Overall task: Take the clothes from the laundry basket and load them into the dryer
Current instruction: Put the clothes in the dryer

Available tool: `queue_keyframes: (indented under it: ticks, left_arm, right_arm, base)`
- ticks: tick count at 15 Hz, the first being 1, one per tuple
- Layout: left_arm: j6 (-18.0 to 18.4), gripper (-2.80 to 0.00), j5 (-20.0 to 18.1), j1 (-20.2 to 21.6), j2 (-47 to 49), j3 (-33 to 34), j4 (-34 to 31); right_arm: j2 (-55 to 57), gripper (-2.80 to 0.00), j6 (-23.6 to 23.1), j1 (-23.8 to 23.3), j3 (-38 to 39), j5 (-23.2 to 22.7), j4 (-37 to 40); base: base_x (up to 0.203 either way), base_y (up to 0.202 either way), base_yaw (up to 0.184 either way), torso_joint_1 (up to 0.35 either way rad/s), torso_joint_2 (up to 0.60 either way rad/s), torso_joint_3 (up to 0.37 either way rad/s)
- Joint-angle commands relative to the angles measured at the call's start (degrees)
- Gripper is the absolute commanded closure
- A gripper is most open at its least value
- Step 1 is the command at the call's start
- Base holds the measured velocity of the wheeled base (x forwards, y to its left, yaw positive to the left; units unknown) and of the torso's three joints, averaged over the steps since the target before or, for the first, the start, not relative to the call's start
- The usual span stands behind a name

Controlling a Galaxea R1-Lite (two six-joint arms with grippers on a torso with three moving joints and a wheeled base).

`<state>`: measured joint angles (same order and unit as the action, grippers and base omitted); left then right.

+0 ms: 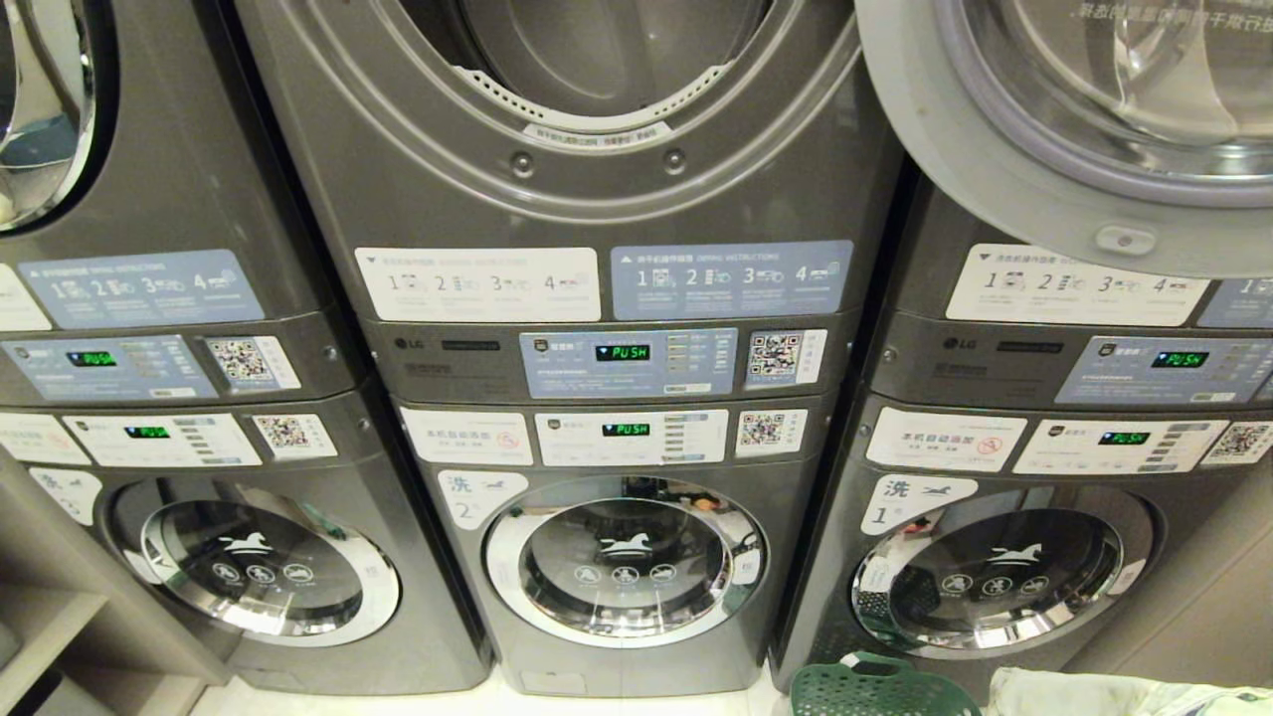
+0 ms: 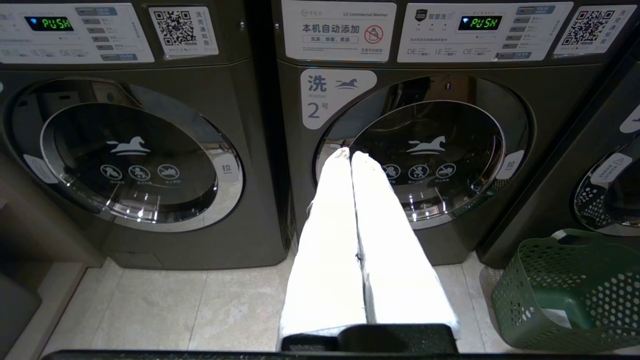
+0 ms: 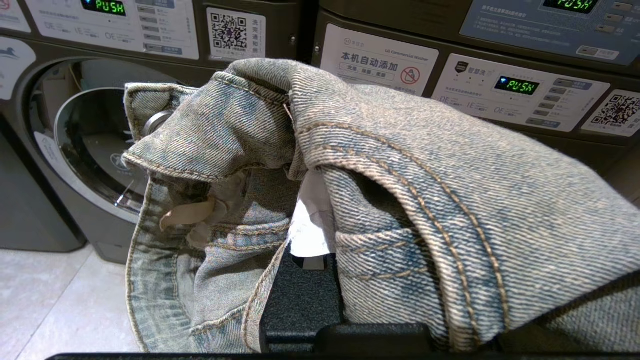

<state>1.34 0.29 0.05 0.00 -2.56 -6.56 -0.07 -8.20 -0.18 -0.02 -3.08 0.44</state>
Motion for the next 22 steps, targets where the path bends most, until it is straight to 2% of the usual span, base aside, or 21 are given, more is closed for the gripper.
queue_keyframes:
  ticks: [1, 22]
  left_arm:
    - [0.15, 0.00, -0.06, 0.04, 0.09, 0.01, -0.03]
    - [0.24, 0.00, -0.20, 0.04, 0.09, -0.07, -0.03]
  right_arm:
    - [0.07, 0.00, -0.06, 0.01, 0.02, -0.08, 0.00]
    - [0.07, 0.00, 0.29, 0.01, 0.02, 0.45, -0.09]
  base:
    - [0.000, 0.000, 0.000, 0.074, -0.13, -0.085]
    - [0.000, 0.000, 0.000, 0.065, -0.12, -0.065]
